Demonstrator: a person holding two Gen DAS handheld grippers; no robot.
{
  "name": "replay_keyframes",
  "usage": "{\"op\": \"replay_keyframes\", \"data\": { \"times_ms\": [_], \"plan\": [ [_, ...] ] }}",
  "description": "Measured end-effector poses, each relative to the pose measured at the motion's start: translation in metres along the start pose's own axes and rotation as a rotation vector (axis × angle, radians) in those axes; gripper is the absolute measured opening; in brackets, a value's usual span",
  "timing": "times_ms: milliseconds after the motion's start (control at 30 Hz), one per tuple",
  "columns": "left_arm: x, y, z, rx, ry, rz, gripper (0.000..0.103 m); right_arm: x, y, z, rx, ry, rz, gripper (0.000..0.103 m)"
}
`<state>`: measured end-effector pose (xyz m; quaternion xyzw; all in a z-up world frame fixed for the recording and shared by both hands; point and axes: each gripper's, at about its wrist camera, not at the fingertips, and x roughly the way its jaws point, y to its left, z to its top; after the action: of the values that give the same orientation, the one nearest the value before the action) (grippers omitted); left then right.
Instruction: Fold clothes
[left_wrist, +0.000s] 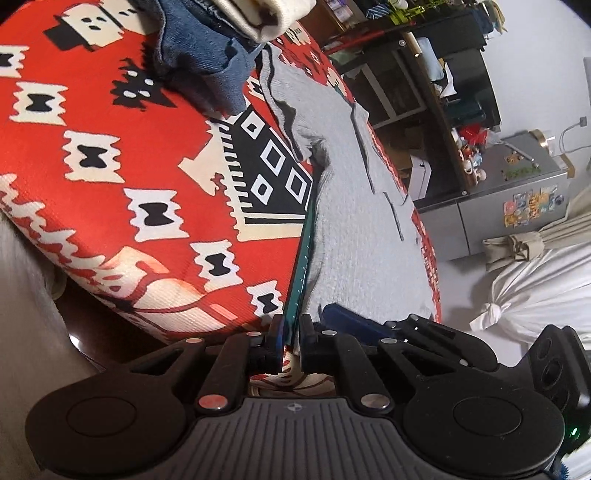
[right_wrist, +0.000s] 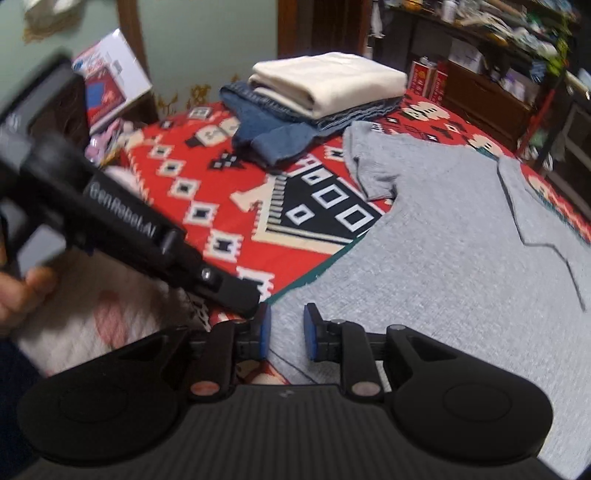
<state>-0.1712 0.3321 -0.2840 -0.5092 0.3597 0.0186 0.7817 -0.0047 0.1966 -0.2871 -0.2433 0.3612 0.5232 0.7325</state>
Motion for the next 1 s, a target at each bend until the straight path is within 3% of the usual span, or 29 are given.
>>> {"op": "replay_keyframes", "data": {
  "times_ms": [300, 567, 900, 1000],
  "plan": [
    [0.001, 0.000, -0.001, 0.010, 0.004, 0.001, 0.006, 0.006, -0.018, 0.014, 0.065, -0.015, -0.040, 0.022],
    [0.001, 0.000, -0.002, 0.016, 0.005, 0.004, 0.006, 0.006, -0.014, -0.006, 0.053, 0.017, -0.060, 0.022],
    [0.004, -0.020, -0.003, 0.119, 0.002, 0.032, 0.006, -0.004, -0.015, -0.021, 0.099, 0.009, -0.050, 0.022],
    [0.011, -0.032, -0.005, 0.189, 0.019, 0.076, 0.006, -0.006, -0.019, -0.023, 0.120, 0.003, -0.041, 0.022]
  ]
}}
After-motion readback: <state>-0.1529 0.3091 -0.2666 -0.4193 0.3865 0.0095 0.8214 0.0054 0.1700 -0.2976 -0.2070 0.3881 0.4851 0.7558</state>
